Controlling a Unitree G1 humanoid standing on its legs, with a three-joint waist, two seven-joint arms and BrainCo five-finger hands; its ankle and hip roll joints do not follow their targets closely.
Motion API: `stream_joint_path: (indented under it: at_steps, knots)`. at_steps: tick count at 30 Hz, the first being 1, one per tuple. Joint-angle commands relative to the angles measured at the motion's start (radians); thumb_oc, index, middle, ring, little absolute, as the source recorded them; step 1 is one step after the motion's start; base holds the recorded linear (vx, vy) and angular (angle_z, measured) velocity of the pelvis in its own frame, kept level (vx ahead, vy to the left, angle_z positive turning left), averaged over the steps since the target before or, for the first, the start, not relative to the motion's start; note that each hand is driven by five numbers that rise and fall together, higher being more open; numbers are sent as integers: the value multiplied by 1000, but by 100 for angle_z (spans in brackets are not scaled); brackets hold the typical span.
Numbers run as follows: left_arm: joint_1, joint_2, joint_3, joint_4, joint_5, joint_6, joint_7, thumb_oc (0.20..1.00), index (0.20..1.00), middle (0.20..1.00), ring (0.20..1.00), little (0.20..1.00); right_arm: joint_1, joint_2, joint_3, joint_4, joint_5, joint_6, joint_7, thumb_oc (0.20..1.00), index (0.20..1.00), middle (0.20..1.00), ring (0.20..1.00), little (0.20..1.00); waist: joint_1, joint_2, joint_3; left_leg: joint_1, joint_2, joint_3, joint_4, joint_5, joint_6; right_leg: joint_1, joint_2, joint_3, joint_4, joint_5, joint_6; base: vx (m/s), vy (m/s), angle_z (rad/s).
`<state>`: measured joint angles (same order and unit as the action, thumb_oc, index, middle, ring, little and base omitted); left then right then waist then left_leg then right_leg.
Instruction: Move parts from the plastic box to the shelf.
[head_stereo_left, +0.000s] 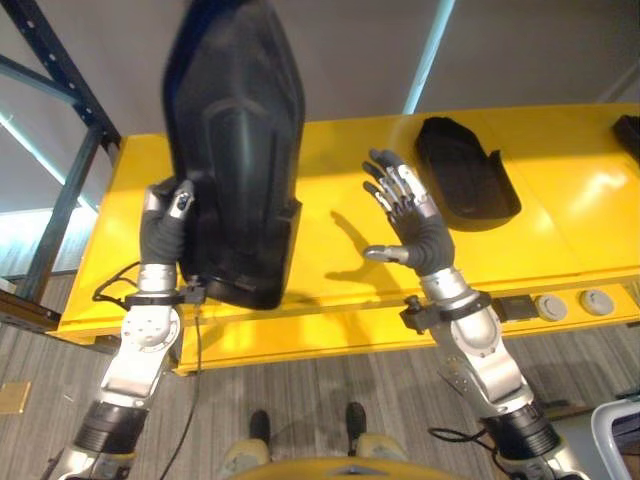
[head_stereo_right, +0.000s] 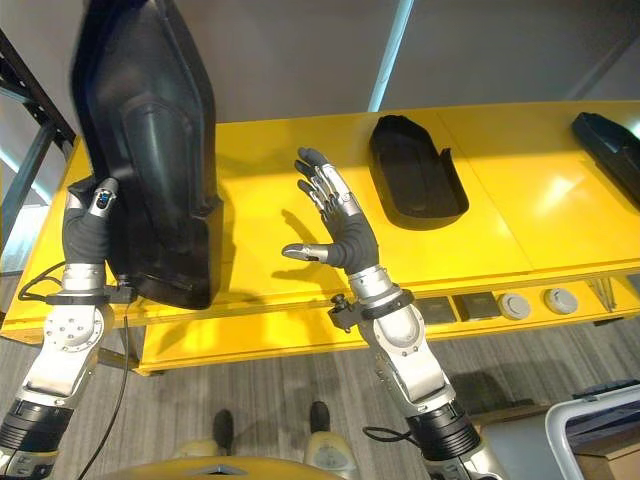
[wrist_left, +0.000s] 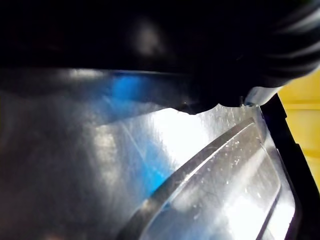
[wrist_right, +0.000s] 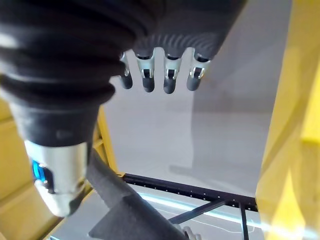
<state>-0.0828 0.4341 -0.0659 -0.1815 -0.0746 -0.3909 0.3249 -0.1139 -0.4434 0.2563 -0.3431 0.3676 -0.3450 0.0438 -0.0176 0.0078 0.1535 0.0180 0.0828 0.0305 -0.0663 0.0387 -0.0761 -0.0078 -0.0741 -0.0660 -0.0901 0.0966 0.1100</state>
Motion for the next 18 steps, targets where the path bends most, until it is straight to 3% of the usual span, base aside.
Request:
stream_joint_path:
  at_steps: [1, 7, 13, 18]
  knots:
    - [-13, 27, 73, -47, 10, -38, 32, 200, 200, 200, 200, 200, 10, 18, -44, -101, 28, -51, 18, 1000, 1000, 1000, 1000, 1000, 1, -34, -43, 34, -55, 3, -11, -123, 50, 24, 9, 2, 6, -117, 7, 141, -71, -5]
    - [-6, 40, 126, 64, 108, 30, 86, 200, 200, 200, 200, 200, 148, -5, -130, -126, 94, -40, 78, 1000, 1000, 1000, 1000, 1000, -41, -40, -38, 50, -29, 23, -21, -119, 37, 24, 19, 12, 3, -120, 1, 66, -43, -4]
    - [-150, 106, 115, 269, 238, 139, 119, 200, 200, 200, 200, 200, 164, -16, -89, -135, 151, -23, 138, 1000, 1000, 1000, 1000, 1000, -73, -31, -22, 32, -18, 33, -21, -112, 28, 2, 25, 16, 3, -117, 2, -12, -11, -10]
    - [-291, 130, 66, 401, 236, 177, 149, 200, 200, 200, 200, 200, 116, -22, -17, -152, 197, -8, 171, 1000, 1000, 1000, 1000, 1000, -89, -27, 5, -2, -14, 38, -21, -98, 23, -35, 27, 20, 3, -109, 3, -50, -2, 0]
